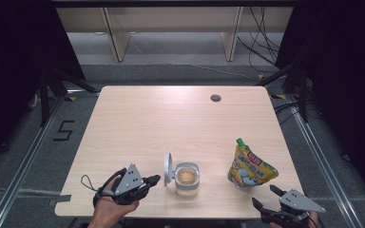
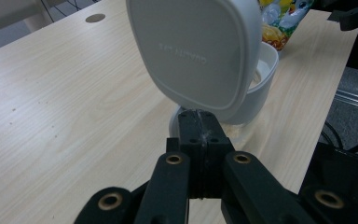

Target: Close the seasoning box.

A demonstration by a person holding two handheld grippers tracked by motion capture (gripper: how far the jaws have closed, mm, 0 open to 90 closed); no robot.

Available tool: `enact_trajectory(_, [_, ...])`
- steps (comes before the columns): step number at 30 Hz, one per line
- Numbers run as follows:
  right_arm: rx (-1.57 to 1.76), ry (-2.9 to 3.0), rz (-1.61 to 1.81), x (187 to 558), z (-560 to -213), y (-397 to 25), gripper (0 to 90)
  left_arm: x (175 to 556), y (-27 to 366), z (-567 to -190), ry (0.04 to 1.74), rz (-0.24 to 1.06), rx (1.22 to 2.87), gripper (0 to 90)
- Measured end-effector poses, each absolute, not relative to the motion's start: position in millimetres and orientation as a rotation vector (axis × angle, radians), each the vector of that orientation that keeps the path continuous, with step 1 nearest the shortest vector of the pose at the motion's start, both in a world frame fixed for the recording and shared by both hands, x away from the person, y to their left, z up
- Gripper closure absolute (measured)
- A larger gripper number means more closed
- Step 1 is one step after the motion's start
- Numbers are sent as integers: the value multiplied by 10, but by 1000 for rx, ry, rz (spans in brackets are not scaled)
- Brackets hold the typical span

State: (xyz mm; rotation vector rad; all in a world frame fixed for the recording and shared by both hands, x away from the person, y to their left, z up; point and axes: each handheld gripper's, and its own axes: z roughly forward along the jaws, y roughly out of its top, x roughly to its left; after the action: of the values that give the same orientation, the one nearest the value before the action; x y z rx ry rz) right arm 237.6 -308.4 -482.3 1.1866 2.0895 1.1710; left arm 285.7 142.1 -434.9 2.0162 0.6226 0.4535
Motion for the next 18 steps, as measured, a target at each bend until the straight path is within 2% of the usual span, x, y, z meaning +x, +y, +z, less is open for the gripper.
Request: enact_trajectory(18, [1187, 2093, 1173, 2376, -4826, -3079, 231, 2917, 1316, -4252, 594, 467, 2016, 890])
